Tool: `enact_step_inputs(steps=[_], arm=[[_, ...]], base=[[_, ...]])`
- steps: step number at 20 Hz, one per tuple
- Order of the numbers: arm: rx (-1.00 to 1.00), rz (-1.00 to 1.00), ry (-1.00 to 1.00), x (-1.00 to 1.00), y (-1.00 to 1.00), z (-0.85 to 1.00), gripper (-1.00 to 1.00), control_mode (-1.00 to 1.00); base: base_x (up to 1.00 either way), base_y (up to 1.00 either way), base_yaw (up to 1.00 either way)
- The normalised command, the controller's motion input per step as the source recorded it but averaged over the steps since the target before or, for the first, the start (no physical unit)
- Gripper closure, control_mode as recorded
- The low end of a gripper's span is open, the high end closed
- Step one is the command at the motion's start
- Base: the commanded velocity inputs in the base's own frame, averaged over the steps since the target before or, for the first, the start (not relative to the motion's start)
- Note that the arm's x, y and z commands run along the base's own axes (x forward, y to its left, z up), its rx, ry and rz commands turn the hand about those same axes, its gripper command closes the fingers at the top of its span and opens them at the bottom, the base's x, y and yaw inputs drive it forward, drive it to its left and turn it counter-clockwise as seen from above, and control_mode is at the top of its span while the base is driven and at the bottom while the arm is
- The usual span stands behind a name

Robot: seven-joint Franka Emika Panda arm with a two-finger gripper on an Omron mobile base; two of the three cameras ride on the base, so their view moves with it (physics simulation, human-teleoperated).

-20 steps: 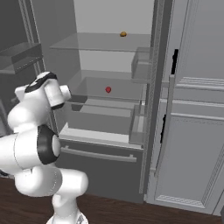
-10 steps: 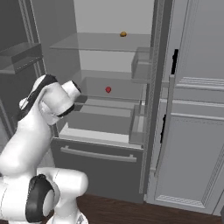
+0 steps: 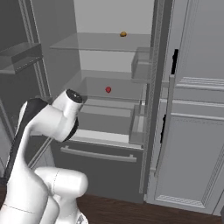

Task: Take the strawberry from the fridge and place it on top of the pancake, located on the dining counter.

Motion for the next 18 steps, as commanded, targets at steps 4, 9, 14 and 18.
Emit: enact_step_inputs(steps=[4, 9, 14, 18], arm=[[-0.20, -0.30, -0.21, -0.72, -0.49, -0.13, -1.00, -1.00], [-0.20, -0.36, -0.04, -0.29, -0.10, -0.26, -1.00, -1.00], [-0.01, -0.17, 0.01, 0.00, 0.00, -0.06, -1.00, -1.00], [0.00, 0.00, 0.03, 0.05, 0.00, -0.03, -1.00, -1.00]], base=[[0.00, 0.00, 0.00], [0.00, 0.00, 0.00], [0.00, 0.00, 0.00], [0.00, 0.00, 0.00]])
